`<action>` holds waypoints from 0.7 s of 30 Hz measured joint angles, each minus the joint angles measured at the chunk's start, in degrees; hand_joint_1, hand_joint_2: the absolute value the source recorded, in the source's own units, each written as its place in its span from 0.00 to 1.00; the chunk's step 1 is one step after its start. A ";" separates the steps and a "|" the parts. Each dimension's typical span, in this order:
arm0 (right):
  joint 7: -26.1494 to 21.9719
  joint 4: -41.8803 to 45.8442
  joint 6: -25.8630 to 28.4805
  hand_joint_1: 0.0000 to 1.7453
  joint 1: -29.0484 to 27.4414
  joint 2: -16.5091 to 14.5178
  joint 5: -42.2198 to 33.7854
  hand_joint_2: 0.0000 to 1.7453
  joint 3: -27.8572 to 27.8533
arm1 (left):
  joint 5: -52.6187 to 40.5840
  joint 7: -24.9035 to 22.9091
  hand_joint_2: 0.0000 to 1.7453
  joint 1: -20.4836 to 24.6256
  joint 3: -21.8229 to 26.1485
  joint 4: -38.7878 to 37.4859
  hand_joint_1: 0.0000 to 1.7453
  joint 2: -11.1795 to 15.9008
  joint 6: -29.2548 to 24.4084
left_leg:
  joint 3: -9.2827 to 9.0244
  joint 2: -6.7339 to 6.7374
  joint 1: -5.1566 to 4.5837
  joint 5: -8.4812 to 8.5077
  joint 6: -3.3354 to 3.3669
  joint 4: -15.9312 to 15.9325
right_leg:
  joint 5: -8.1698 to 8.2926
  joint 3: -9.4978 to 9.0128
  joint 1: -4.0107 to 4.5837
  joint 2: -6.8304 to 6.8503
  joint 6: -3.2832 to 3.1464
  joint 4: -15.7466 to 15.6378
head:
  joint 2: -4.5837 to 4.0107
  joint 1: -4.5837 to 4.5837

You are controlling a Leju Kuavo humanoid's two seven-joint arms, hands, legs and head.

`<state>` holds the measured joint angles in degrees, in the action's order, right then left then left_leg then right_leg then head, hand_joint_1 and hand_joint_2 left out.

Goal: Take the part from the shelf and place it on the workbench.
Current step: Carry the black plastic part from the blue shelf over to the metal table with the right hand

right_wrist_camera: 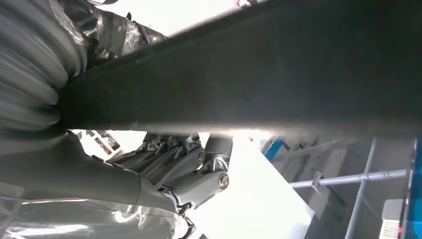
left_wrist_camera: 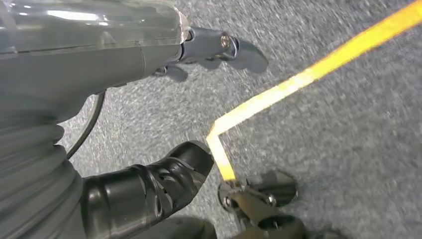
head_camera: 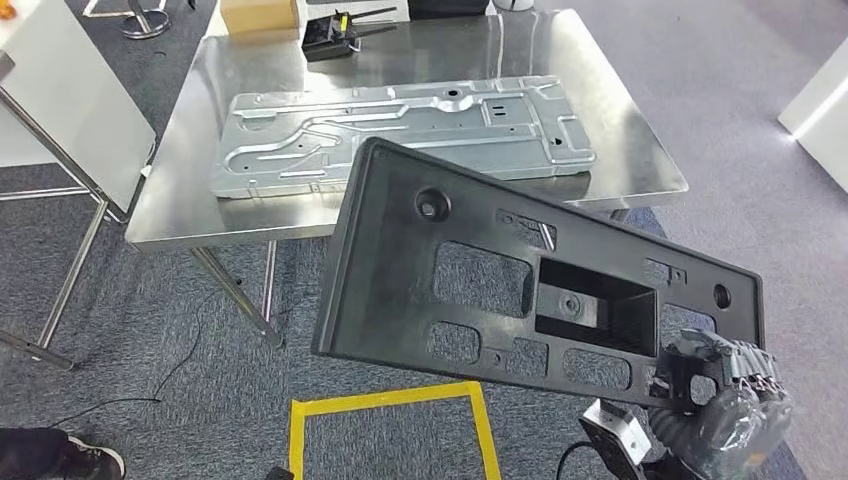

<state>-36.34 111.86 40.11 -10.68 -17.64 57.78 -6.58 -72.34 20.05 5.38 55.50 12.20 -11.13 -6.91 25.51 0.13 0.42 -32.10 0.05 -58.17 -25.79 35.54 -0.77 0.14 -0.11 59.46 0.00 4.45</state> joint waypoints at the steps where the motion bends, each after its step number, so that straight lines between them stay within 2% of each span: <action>1: 0.09 -0.02 0.00 1.00 0.18 0.04 0.03 1.00 0.10 | -0.04 -0.01 1.00 0.08 -0.01 0.00 0.00 0.00 0.01 | 0.85 -0.02 0.06 -0.35 -0.20 -1.87 | -0.27 -0.64 -0.05 -0.02 -0.39 -0.19 | 0.00 -0.01; 2: 0.14 -0.02 0.00 1.00 0.39 0.07 0.08 1.00 0.20 | -0.07 -0.01 1.00 0.14 -0.02 0.00 0.00 -0.01 0.01 | 2.66 -0.03 0.13 -0.99 -0.33 -4.99 | -0.57 -1.26 -0.07 -0.03 -0.71 -0.35 | 0.00 -0.02; 4: 0.24 -0.03 0.00 1.00 0.73 0.11 0.26 1.00 0.37 | -0.10 -0.01 1.00 0.14 -0.03 0.00 0.00 -0.02 0.04 | 7.91 -0.04 0.19 -3.37 -0.52 -12.57 | -1.46 -2.32 0.06 -0.05 -1.12 -0.41 | 0.00 -0.04; 5: 0.29 -0.08 0.00 1.00 0.77 0.14 0.36 1.00 0.40 | -0.11 -0.02 1.00 0.03 -0.03 0.00 0.00 -0.02 0.04 | 10.28 -0.04 0.20 -4.56 -0.55 -15.09 | -2.01 -2.96 0.13 -0.14 -1.18 -0.41 | 0.00 -0.04; 6: 0.37 -0.15 0.00 1.00 0.80 0.19 0.45 1.00 0.43 | -0.11 -0.04 1.00 -0.11 -0.03 0.00 0.00 -0.02 0.05 | 11.87 -0.03 0.20 -5.05 -0.55 -15.86 | -2.60 -3.72 0.20 -0.25 -1.20 -0.41 | 0.00 -0.05; 7: 0.47 -0.23 0.00 1.00 0.88 0.26 0.52 1.00 0.47 | -0.11 -0.06 1.00 -0.23 -0.03 0.00 0.00 -0.02 0.06 | 12.59 -0.03 0.20 -4.52 -0.45 -14.87 | -3.20 -4.54 0.25 -0.37 -1.16 -0.41 | 0.00 -0.05; 8: 0.58 -0.29 0.00 1.00 1.03 0.34 0.58 1.00 0.54 | -0.12 -0.08 1.00 -0.31 -0.03 0.00 0.00 -0.02 0.06 | 12.52 -0.04 0.18 -2.42 -0.22 -12.05 | -3.84 -5.46 0.32 -0.47 -1.09 -0.42 | 0.00 -0.04; 9: 0.69 -0.33 0.00 1.00 1.22 0.40 0.64 1.00 0.62 | -0.13 -0.11 1.00 -0.37 -0.03 0.00 0.00 0.00 0.06 | 12.08 -0.05 0.09 1.00 0.17 -8.44 | -4.50 -6.24 0.35 -0.53 -0.98 -0.43 | 0.00 -0.02; 10: 0.78 -0.40 -0.01 1.00 1.42 0.47 0.71 1.00 0.71 | -0.14 -0.13 1.00 -0.39 -0.03 0.00 0.00 0.08 0.06 | 11.69 -0.07 -0.10 3.60 0.53 -5.58 | -5.13 -6.95 0.44 -0.66 -0.75 -0.39 | 0.00 0.00; 11: 0.85 -0.48 -0.01 1.00 1.60 0.52 0.76 1.00 0.80 | -0.17 -0.15 1.00 -0.38 -0.03 0.00 0.00 0.16 0.05 | 11.31 -0.16 -0.35 5.63 0.87 -3.47 | -5.77 -7.48 0.49 -0.76 -0.42 -0.35 | 0.00 -0.03; 12: 0.95 -0.55 -0.01 1.00 1.72 0.58 0.82 1.00 0.90 | -0.21 -0.17 1.00 -0.40 -0.03 0.00 0.00 0.23 0.04 | 11.09 -0.24 -0.60 6.68 1.17 -2.63 | -6.20 -7.95 0.48 -0.88 -0.05 -0.30 | 0.00 -0.06; 14: 1.12 -0.63 -0.01 1.00 1.96 0.77 0.89 1.00 1.10 | -0.28 -0.21 1.00 -0.31 -0.05 0.00 0.00 0.28 0.03 | 10.20 -0.42 -0.72 6.45 1.70 -2.15 | -6.33 -8.46 0.48 -0.98 0.67 0.42 | 0.00 -0.17; 15: 1.19 -0.64 -0.01 1.00 2.11 0.86 0.93 1.00 1.20 | -0.29 -0.21 1.00 -0.21 -0.07 0.00 0.00 0.28 0.03 | 9.53 -0.44 -0.64 6.55 2.01 -1.74 | -6.18 -8.28 0.42 -0.95 0.91 1.49 | 0.00 -0.14; 16: 1.21 -0.66 0.00 1.00 2.33 0.96 0.95 1.00 1.27 | -0.29 -0.21 1.00 -0.06 -0.09 0.00 0.00 0.29 0.03 | 8.89 -0.47 -0.53 6.41 2.32 -1.35 | -6.23 -7.31 0.39 -0.88 1.14 3.40 | 0.00 -0.13; 17: 1.22 -0.67 0.00 1.00 2.54 1.05 0.97 1.00 1.33 | -0.29 -0.21 1.00 0.11 -0.11 0.00 0.00 0.30 0.04 | 8.34 -0.49 -0.44 6.29 2.57 -1.08 | -6.79 -5.67 0.30 -0.80 1.38 6.02 | 0.00 -0.09; 19: 1.25 -0.70 0.00 1.00 2.71 1.22 0.96 1.00 1.39 | -0.30 -0.22 1.00 0.24 -0.14 0.00 0.00 0.32 0.04 | 7.71 -0.50 -0.43 5.70 2.90 -0.95 | -9.32 -1.00 0.13 -0.69 1.92 12.26 | 0.00 -0.05; 20: 1.26 -0.73 0.00 1.00 2.70 1.32 0.95 1.00 1.41 | -0.33 -0.22 1.00 0.22 -0.15 0.00 0.00 0.33 0.04 | 7.36 -0.52 -0.43 5.30 2.96 -0.95 | -10.69 1.15 0.07 -0.67 2.14 14.48 | 0.00 -0.05; 21: 1.26 -0.76 0.00 1.00 2.68 1.39 0.92 1.00 1.42 | -0.37 -0.23 1.00 0.13 -0.15 0.00 0.00 0.32 0.05 | 6.86 -0.56 -0.43 4.83 2.95 -0.95 | -11.39 2.67 0.02 -0.64 2.24 15.34 | 0.00 -0.06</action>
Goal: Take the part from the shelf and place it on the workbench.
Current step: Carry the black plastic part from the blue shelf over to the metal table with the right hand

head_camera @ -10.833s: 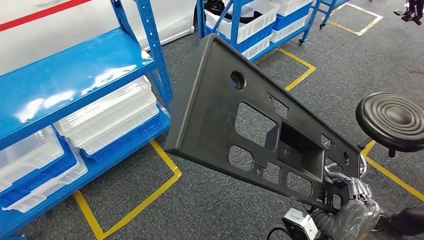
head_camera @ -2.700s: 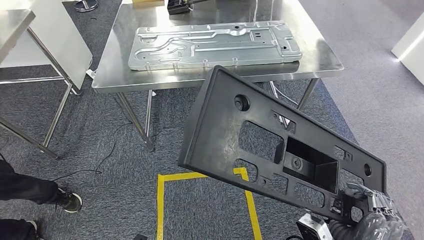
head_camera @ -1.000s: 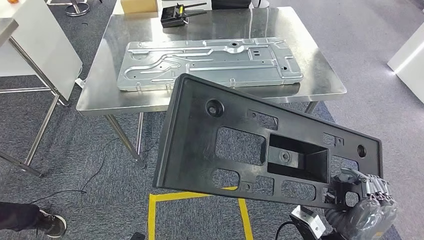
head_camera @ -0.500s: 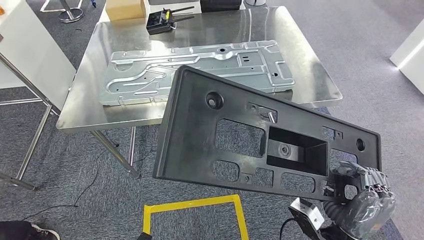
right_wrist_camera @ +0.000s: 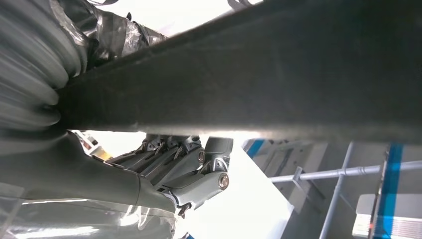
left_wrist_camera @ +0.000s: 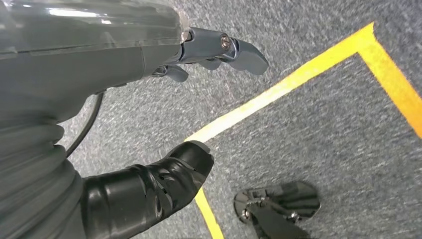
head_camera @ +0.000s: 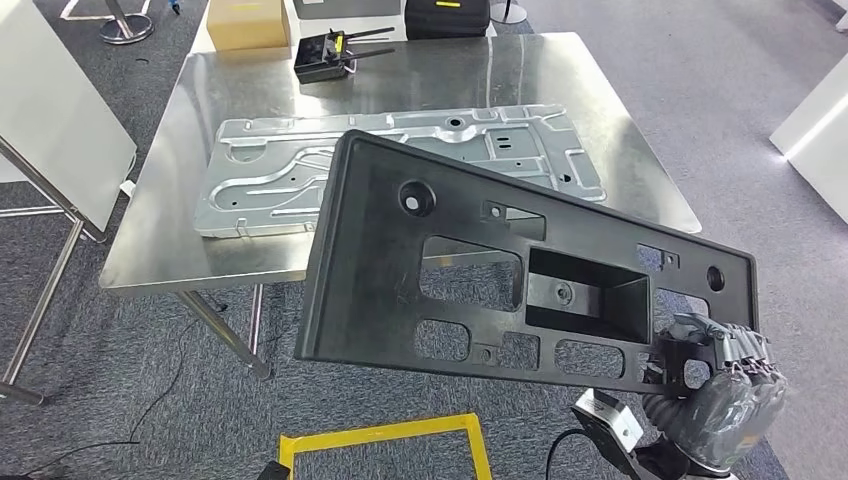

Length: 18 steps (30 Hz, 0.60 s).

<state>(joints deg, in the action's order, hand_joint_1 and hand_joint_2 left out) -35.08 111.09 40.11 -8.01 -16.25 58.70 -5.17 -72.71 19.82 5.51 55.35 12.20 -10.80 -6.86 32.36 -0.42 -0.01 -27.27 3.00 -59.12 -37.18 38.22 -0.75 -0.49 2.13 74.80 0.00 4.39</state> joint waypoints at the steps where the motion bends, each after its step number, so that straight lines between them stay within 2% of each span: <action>1: 0.00 -0.02 0.00 1.00 0.00 0.05 -0.04 1.00 0.01 | -0.04 0.00 1.00 -0.10 -0.02 0.00 0.00 -0.02 0.01 | -0.63 -0.04 0.01 -0.52 -0.06 0.00 | 0.47 0.68 -0.01 0.05 0.02 -0.84 | 0.00 0.01; 2: -0.01 -0.03 0.00 1.00 0.01 0.08 -0.09 1.00 0.01 | -0.07 0.00 1.00 -0.18 -0.04 0.00 0.00 -0.05 0.01 | -1.39 -0.08 0.03 -1.08 -0.18 0.00 | 2.33 0.57 -0.01 0.10 -0.06 -3.33 | 0.00 0.01; 4: -0.05 -0.05 0.00 1.00 0.05 0.10 -0.15 1.00 0.01 | -0.09 0.00 1.00 -0.20 -0.15 0.00 0.00 -0.18 0.02 | -2.72 -0.16 -0.01 -2.28 -0.60 0.00 | 8.21 -0.63 0.18 0.21 -0.56 -10.16 | 0.00 0.02; 5: -0.10 -0.09 0.00 1.00 0.09 0.12 -0.16 1.00 0.02 | -0.10 -0.01 1.00 -0.11 -0.21 0.00 0.00 -0.22 0.02 | -3.12 -0.20 -0.07 -2.78 -0.92 0.05 | 10.21 -1.12 0.35 0.24 -0.96 -12.53 | 0.00 0.03; 6: -0.16 -0.13 0.00 1.00 0.14 0.14 -0.16 1.00 0.05 | -0.12 -0.03 1.00 -0.02 -0.25 0.00 0.00 -0.25 0.02 | -3.50 -0.22 -0.13 -3.10 -1.26 0.07 | 11.40 -1.38 0.51 0.23 -1.41 -13.83 | 0.00 0.04; 9: -0.15 -0.19 0.00 1.00 0.42 0.21 -0.14 1.00 0.20 | -0.20 -0.11 1.00 0.22 -0.34 0.00 0.00 -0.20 0.02 | -4.10 -0.19 -0.23 -3.09 -2.23 -0.60 | 11.49 -2.53 0.42 0.08 -2.59 -14.81 | 0.00 0.04; 10: -0.11 -0.20 0.00 1.00 0.61 0.22 -0.10 1.00 0.26 | -0.22 -0.15 1.00 0.31 -0.39 0.00 0.00 -0.19 0.01 | -3.45 -0.13 -0.19 -3.13 -2.52 -1.99 | 11.38 -3.14 0.31 0.10 -2.93 -15.17 | 0.00 0.01; 11: -0.08 -0.22 0.00 1.00 0.85 0.24 -0.04 1.00 0.38 | -0.24 -0.19 1.00 0.42 -0.46 0.00 0.00 -0.18 0.01 | -2.12 -0.08 -0.08 -3.61 -2.81 -4.34 | 11.23 -3.71 0.20 0.16 -3.26 -15.48 | 0.00 -0.02; 13: -0.05 -0.31 0.00 1.00 1.35 0.28 0.18 1.00 0.69 | -0.26 -0.22 1.00 0.54 -0.67 0.00 0.00 -0.19 -0.01 | 2.23 0.00 0.19 -5.93 -3.36 -10.93 | 10.62 -4.50 0.15 0.28 -3.66 -15.75 | 0.00 -0.08; 14: 0.02 -0.41 0.00 1.00 1.54 0.32 0.34 1.00 0.81 | -0.28 -0.23 1.00 0.52 -0.79 0.00 0.00 -0.20 0.00 | 4.41 0.01 0.32 -7.35 -3.57 -13.65 | 10.22 -4.86 0.15 0.28 -3.73 -15.77 | 0.00 -0.08; 15: 0.12 -0.54 0.00 1.00 1.68 0.36 0.53 1.00 0.89 | -0.31 -0.26 1.00 0.47 -0.90 0.00 0.00 -0.21 0.00 | 5.96 0.01 0.44 -8.15 -3.69 -14.96 | 9.79 -5.33 0.15 0.25 -3.70 -15.76 | 0.00 -0.08; 16: 0.26 -0.68 0.00 1.00 1.81 0.40 0.69 1.00 0.93 | -0.34 -0.28 1.00 0.43 -0.98 0.00 0.00 -0.21 0.00 | 6.69 0.02 0.55 -7.84 -3.74 -14.57 | 9.33 -5.90 0.15 0.21 -3.64 -15.76 | 0.00 -0.08; 17: 0.39 -0.81 0.00 1.00 1.95 0.43 0.81 1.00 0.97 | -0.38 -0.30 1.00 0.42 -1.05 0.00 0.00 -0.21 0.00 | 6.52 0.03 0.62 -6.17 -3.72 -12.31 | 8.84 -6.56 0.14 0.18 -3.53 -15.76 | 0.00 -0.09; 18: 0.49 -0.91 0.00 1.00 2.11 0.45 0.87 1.00 1.03 | -0.45 -0.32 1.00 0.42 -1.10 0.00 0.00 -0.20 -0.01 | 5.73 0.05 0.67 -3.37 -3.57 -8.73 | 8.31 -7.25 0.14 0.16 -3.36 -15.76 | 0.00 -0.08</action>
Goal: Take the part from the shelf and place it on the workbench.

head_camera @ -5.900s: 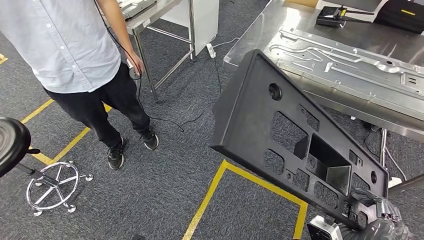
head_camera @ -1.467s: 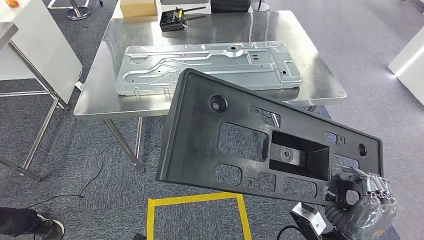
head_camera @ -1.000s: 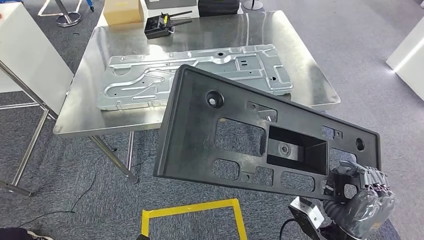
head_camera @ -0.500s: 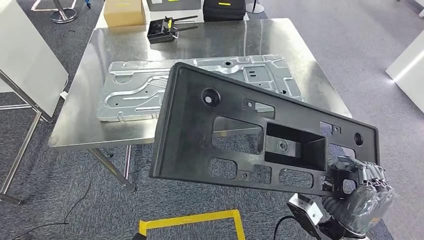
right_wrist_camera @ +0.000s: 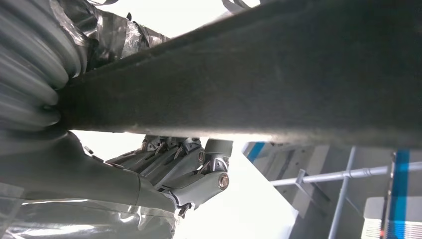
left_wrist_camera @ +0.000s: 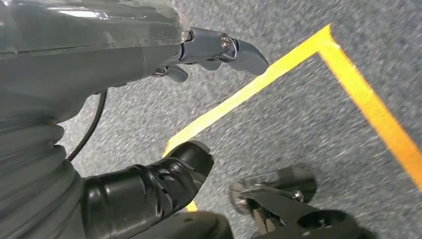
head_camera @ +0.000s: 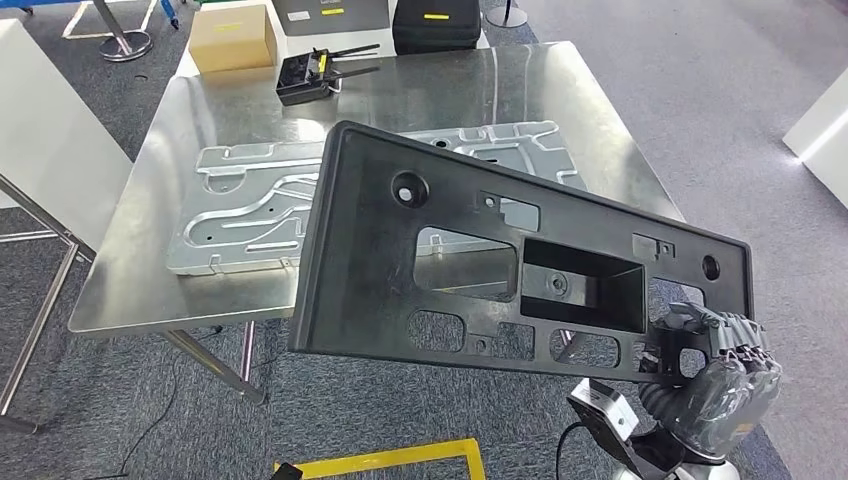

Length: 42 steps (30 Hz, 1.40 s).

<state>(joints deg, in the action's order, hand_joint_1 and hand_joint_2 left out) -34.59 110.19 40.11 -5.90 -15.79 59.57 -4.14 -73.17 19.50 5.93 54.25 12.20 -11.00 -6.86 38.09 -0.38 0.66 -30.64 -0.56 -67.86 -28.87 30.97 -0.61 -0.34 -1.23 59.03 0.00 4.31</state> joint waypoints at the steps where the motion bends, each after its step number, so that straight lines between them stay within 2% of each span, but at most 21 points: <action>1: 0.05 -0.09 0.00 1.00 0.18 0.01 0.02 1.00 0.07 | -0.09 -0.03 1.00 -0.03 -0.04 0.00 0.00 0.02 0.01 | -0.80 0.02 -0.10 2.51 0.21 3.36 | -0.51 -0.62 0.04 -0.01 0.24 0.05 | 0.00 0.01; 3: 0.07 -0.25 0.00 1.00 0.49 0.03 0.04 1.00 0.21 | -0.25 -0.09 1.00 -0.04 -0.08 0.00 0.00 0.05 0.02 | -1.92 0.05 -0.42 4.88 0.90 7.43 | -1.44 -1.38 0.10 -0.08 1.00 0.10 | 0.00 -0.01; 7: 0.11 -0.45 0.00 1.00 0.83 0.11 0.05 1.00 0.43 | -0.31 -0.11 1.00 0.00 -0.10 0.00 0.00 0.07 0.00 | -3.55 -0.03 -0.43 4.67 2.66 8.51 | -1.93 -1.80 0.10 -0.04 2.27 1.84 | 0.00 0.02; 9: 0.09 -0.45 0.00 1.00 1.10 0.18 0.05 1.00 0.56 | -0.31 -0.10 1.00 0.21 -0.11 0.00 0.00 0.06 0.01 | -4.72 -0.07 -0.32 4.28 3.25 8.85 | -3.50 0.67 -0.06 0.07 2.66 6.36 | 0.00 0.08; 11: -0.01 -0.48 0.00 1.00 1.24 0.24 0.05 1.00 0.63 | -0.31 -0.11 1.00 0.30 -0.11 0.00 0.00 0.06 0.00 | -5.43 -0.07 -0.44 3.59 3.55 8.87 | -6.23 5.25 -0.12 0.07 2.93 13.04 | 0.00 0.10; 13: -0.22 -0.55 0.00 1.00 1.23 0.28 0.09 1.00 0.64 | -0.32 -0.11 1.00 0.28 -0.11 0.00 0.00 0.06 0.01 | -6.43 -0.13 -0.60 2.70 3.59 8.87 | -7.28 8.64 -0.11 0.07 3.00 15.97 | 0.00 0.10; 14: -0.36 -0.57 0.00 1.00 1.29 0.31 0.12 1.00 0.67 | -0.33 -0.11 1.00 0.26 -0.12 0.00 0.00 0.05 0.01 | -7.11 -0.18 -0.67 2.17 3.55 8.87 | -6.15 9.09 -0.06 0.07 2.91 14.75 | 0.00 0.11; 16: -0.55 -0.57 0.00 1.00 1.58 0.38 0.35 1.00 0.76 | -0.40 -0.12 1.00 0.24 -0.15 -0.01 0.00 -0.05 0.03 | -8.48 -0.25 -0.71 1.01 3.35 8.92 | -0.30 7.86 0.35 0.08 2.22 7.81 | 0.00 0.13; 18: -0.50 -0.67 -0.01 1.00 2.03 0.50 0.86 1.00 0.99 | -0.47 -0.15 1.00 0.37 -0.20 -0.07 0.00 -0.23 0.09 | -9.39 -0.27 -0.70 0.07 2.88 9.03 | 3.81 6.83 1.05 0.09 1.28 2.45 | 0.00 0.01; 19: -0.33 -0.73 -0.01 1.00 2.27 0.57 1.19 1.00 1.25 | -0.49 -0.20 1.00 0.47 -0.22 -0.10 0.00 -0.28 0.12 | -9.67 -0.24 -0.71 -0.17 2.59 9.04 | 4.46 6.71 1.30 0.07 0.90 1.44 | 0.00 -0.04; 20: -0.03 -0.83 -0.01 1.00 2.56 0.64 1.54 1.00 1.63 | -0.49 -0.25 1.00 0.61 -0.24 -0.13 0.00 -0.30 0.16 | -10.08 -0.21 -0.76 -0.21 2.25 9.09 | 4.13 6.54 1.40 0.04 0.60 1.20 | 0.00 -0.10; 22: 0.75 -0.96 0.00 1.00 3.20 0.78 2.27 1.00 2.56 | -0.50 -0.38 1.00 0.85 -0.32 -0.13 0.00 -0.25 0.20 | -10.48 -0.10 -0.88 -0.35 1.75 8.54 | 4.26 5.31 1.02 -0.03 0.06 0.21 | 0.00 -0.09; 24: 1.68 -1.14 0.00 1.00 4.07 0.94 3.09 1.00 3.64 | -0.54 -0.45 1.00 1.12 -0.45 -0.13 0.00 -0.22 0.22 | -8.66 -0.04 -0.80 -1.41 1.21 4.86 | 3.94 3.88 0.53 0.00 -0.40 -0.57 | 0.00 -0.20; 27: 2.86 -1.68 0.00 1.00 5.03 1.28 4.05 1.00 5.27 | -0.74 -0.60 1.00 1.26 -0.62 -0.13 0.00 -0.22 0.28 | -2.26 0.00 -0.18 -4.91 0.27 -4.27 | 2.88 2.63 0.36 0.05 -0.69 -0.81 | 0.00 -0.31; 28: 3.12 -1.90 0.00 1.00 5.14 1.41 4.21 1.00 5.68 | -0.80 -0.65 1.00 1.19 -0.65 -0.13 0.00 -0.21 0.30 | -0.78 0.01 0.04 -5.02 0.02 -5.38 | 2.42 2.14 0.30 0.01 -0.61 -0.79 | 0.00 -0.31; 29: 3.33 -2.11 0.00 1.00 5.21 1.55 4.32 1.00 6.00 | -0.81 -0.70 1.00 1.12 -0.69 -0.13 0.00 -0.20 0.31 | -0.15 0.02 0.23 -3.89 -0.22 -4.67 | 1.94 1.56 0.20 -0.03 -0.46 -0.74 | 0.00 -0.31; 31: 3.68 -2.56 0.00 1.00 5.49 1.79 4.53 1.00 6.61 | -0.81 -0.80 1.00 1.01 -0.82 -0.13 0.00 -0.15 0.28 | -1.07 0.05 0.59 1.65 -0.61 1.54 | 0.82 0.37 -0.04 -0.05 0.07 -0.53 | 0.00 -0.31; 33: 4.25 -2.99 0.00 1.00 5.95 1.98 5.00 1.00 7.18 | -0.83 -1.14 1.00 1.06 -0.97 -0.15 0.00 -0.11 -0.11 | -2.05 0.14 0.46 4.99 -0.46 6.87 | -0.10 -0.31 -0.13 -0.06 0.77 -0.12 | 0.00 -0.34; 36: 5.89 -3.56 -0.01 1.00 6.72 2.35 6.09 1.00 8.19 | -1.16 -3.15 1.00 1.25 -1.29 -0.15 0.00 -0.18 -3.13 | -2.10 0.13 0.10 5.84 0.78 8.12 | -0.73 -0.34 0.00 -0.05 1.40 0.09 | 0.00 -0.42; 39: 7.63 -4.08 0.00 1.00 7.70 3.00 7.12 1.00 9.43 | -1.87 -5.29 1.00 1.45 -1.61 -0.16 0.00 -0.37 -6.67 | -2.13 -0.08 0.10 5.99 0.99 8.30 | -0.71 -0.63 0.01 -0.01 1.05 -0.34 | 0.00 -0.42; 42: 8.72 -4.55 -0.01 1.00 8.67 3.55 7.72 1.00 10.70 | -2.09 -5.82 1.00 1.70 -1.87 -0.16 0.00 -0.50 -7.26 | -2.20 -0.14 0.07 5.71 1.37 8.33 | -0.76 -1.05 0.02 0.00 1.01 -1.01 | 0.00 -0.41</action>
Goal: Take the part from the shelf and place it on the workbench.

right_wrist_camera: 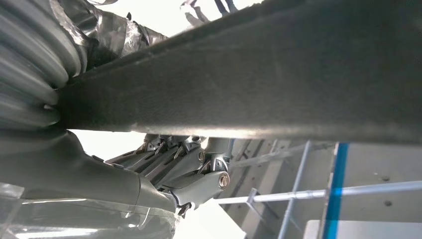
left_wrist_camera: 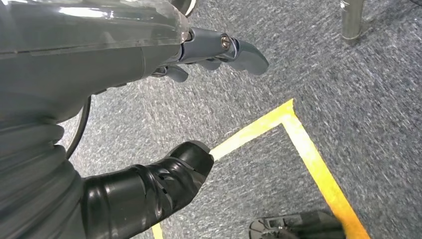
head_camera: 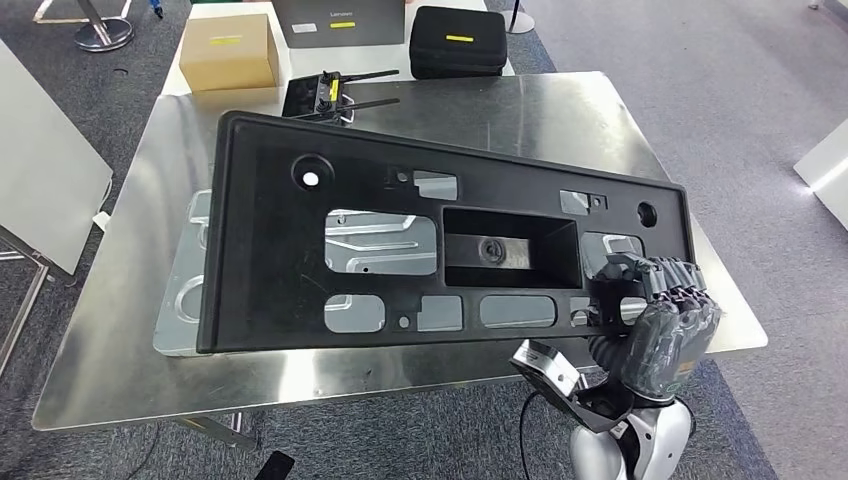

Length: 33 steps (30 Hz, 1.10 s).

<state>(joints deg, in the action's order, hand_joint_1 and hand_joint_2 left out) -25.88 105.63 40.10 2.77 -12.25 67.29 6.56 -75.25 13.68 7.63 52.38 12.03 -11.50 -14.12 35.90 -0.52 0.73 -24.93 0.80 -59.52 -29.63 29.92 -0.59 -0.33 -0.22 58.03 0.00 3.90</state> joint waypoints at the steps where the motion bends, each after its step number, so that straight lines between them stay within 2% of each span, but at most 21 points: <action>1: 0.21 -0.15 0.00 1.00 0.22 0.14 0.20 1.00 0.37 | 0.07 -0.10 1.00 0.06 -0.03 0.00 0.00 -0.06 0.08 | -0.02 0.00 -0.02 -0.08 0.13 0.01 | -0.01 -0.08 0.00 0.00 -0.01 -0.15 | 0.00 0.01; 6: 1.12 -0.86 0.01 1.00 0.86 0.73 0.70 1.00 1.83 | 0.13 -0.33 1.00 0.12 -0.10 0.01 0.00 -0.19 -0.11 | -0.16 0.02 -0.15 -0.26 0.50 0.00 | -0.02 -0.24 -0.02 0.02 0.04 -0.48 | 0.00 0.00; 11: 2.81 -1.61 0.00 1.00 2.06 1.35 2.33 1.00 3.10 | -0.02 -0.68 1.00 0.14 -0.31 0.00 0.00 -0.19 -0.28 | -0.23 0.06 -0.19 -0.24 0.59 -0.04 | 0.07 -0.28 -0.09 0.02 1.04 -0.51 | 0.00 0.00; 14: 5.24 -2.11 -0.01 1.00 3.27 1.71 5.18 1.00 3.80 | -0.40 -1.38 1.00 0.16 -0.78 0.00 0.00 -0.19 -0.25 | -0.29 0.08 -0.18 -0.20 0.62 -0.04 | 0.11 -0.28 -0.07 0.02 1.33 -0.50 | 0.00 -0.01; 19: 10.79 -3.64 -0.01 1.00 6.86 3.12 11.26 1.00 5.25 | -0.82 -2.26 1.00 0.40 -1.48 0.01 0.00 -0.21 0.17 | -0.44 0.11 -0.14 -0.15 0.57 0.00 | 0.09 -0.33 -0.02 0.02 1.37 -0.36 | 0.00 -0.01; 26: 12.77 -5.46 -0.01 1.00 9.01 4.45 12.45 1.00 6.26 | -0.87 -2.39 1.00 0.51 -2.10 0.00 0.00 -0.21 0.43 | -0.52 0.10 -0.11 -0.13 0.55 0.14 | 0.04 -0.40 0.01 0.03 1.39 -0.31 | 0.00 -0.01; 33: 22.88 -12.47 -0.08 1.00 16.20 7.99 15.37 1.00 10.10 | -1.25 -1.23 1.00 0.88 -2.78 0.01 0.00 -0.24 3.11 | -0.54 0.12 -0.12 -0.05 0.48 0.17 | 0.04 -0.40 0.00 0.02 1.38 -0.29 | 0.00 -0.01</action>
<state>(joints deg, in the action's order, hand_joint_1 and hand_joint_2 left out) -3.00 93.16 40.03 18.97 -4.26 82.66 16.66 -76.50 12.46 8.50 49.60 12.04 -11.74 -11.01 35.35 -0.39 0.61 -24.98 1.28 -59.35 -29.59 29.52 -0.59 -0.32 1.16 57.74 0.00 3.90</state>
